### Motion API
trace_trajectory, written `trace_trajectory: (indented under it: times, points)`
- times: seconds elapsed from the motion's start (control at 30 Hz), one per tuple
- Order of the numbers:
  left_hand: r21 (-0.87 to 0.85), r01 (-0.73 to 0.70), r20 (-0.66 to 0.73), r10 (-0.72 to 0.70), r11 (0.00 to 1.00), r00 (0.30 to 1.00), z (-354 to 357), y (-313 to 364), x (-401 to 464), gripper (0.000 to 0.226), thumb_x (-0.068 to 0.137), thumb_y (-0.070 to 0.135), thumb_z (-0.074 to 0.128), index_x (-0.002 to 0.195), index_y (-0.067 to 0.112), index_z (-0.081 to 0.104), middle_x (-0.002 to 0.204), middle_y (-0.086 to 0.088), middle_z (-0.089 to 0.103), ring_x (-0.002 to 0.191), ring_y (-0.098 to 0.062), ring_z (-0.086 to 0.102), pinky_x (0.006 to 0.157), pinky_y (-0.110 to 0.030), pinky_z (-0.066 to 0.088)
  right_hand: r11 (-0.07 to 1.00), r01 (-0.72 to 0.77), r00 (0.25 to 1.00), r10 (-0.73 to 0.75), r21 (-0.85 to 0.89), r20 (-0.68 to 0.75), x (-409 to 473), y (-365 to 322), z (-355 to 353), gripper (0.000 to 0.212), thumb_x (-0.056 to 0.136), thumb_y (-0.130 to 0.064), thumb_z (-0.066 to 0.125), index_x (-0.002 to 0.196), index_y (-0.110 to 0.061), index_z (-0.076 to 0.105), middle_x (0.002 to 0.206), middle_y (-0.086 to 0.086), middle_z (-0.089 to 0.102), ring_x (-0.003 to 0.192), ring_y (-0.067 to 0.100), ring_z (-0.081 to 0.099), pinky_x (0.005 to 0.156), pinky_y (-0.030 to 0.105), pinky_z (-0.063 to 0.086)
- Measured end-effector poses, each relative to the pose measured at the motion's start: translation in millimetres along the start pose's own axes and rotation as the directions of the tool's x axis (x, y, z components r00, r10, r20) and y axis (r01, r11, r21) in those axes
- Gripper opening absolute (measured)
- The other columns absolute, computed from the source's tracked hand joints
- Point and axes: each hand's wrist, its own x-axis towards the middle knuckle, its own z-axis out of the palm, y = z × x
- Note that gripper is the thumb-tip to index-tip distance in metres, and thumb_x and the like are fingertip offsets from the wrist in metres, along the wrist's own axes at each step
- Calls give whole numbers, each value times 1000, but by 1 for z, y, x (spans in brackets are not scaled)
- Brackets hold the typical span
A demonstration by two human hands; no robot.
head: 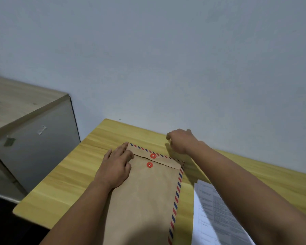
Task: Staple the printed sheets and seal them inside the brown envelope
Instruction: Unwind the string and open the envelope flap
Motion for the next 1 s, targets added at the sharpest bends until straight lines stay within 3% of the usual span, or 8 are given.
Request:
trace_trajectory:
  times: [0.1,0.17,0.27,0.5,0.6,0.73,0.9,1.0]
  points:
    - [82,-2,50,-2,997,999,-1,0,0,50,95,28,38,144,43,42,171,0,1,154,-11,14,126,-44,8,999,4,1000,-5,43,20,2,-8,8,62,104,-48,49,160,-32,32,174,11,10,160,36,4,121,67,10]
    - [136,-1,72,-9,991,997,-2,1,2,62,96,32,32,156,43,22,170,-1,-9,154,-13,11,126,-45,7,989,76,997,-76,125,-8,-2,-15,16,74,96,-67,51,160,-35,32,172,8,19,159,34,15,122,66,11]
    - [156,-6,88,-8,988,996,-2,1,2,70,95,33,29,159,44,2,170,-2,-12,155,-13,9,125,-46,8,953,165,986,-165,255,-23,-14,-25,27,86,83,-79,56,154,-33,42,149,2,50,134,26,51,109,49,42]
    - [355,-115,180,53,928,982,-12,8,21,66,99,31,35,159,41,8,170,-5,-10,155,-28,10,122,-58,7,876,72,980,28,477,-199,-37,-26,41,32,104,-38,54,97,-17,78,96,1,74,89,23,66,75,39,55]
    - [458,-116,49,106,881,993,-12,34,34,48,99,27,40,147,32,36,166,-9,25,147,-34,33,119,-62,17,705,-74,948,269,706,-169,-50,-11,41,34,100,-28,58,69,-15,66,70,0,67,69,21,60,66,35,49]
    - [191,69,-100,-51,979,994,-11,103,30,43,94,41,46,135,31,54,143,0,53,125,-27,52,106,-51,37,362,-157,886,463,919,-31,-84,12,43,17,95,-11,65,109,-17,74,87,8,77,79,24,72,69,28,52]
    - [-95,281,115,-270,955,956,-2,175,3,85,71,78,53,144,36,43,147,2,43,133,-27,42,105,-53,33,130,-94,887,462,987,23,-139,15,63,39,95,5,58,126,-17,67,81,7,75,63,14,69,58,28,58]
    - [-109,329,195,-304,938,933,4,193,-14,92,63,77,58,145,39,38,147,1,40,134,-29,39,105,-53,33,44,-76,873,485,996,45,-165,10,74,38,101,6,54,133,-9,66,111,18,75,81,18,71,62,21,60]
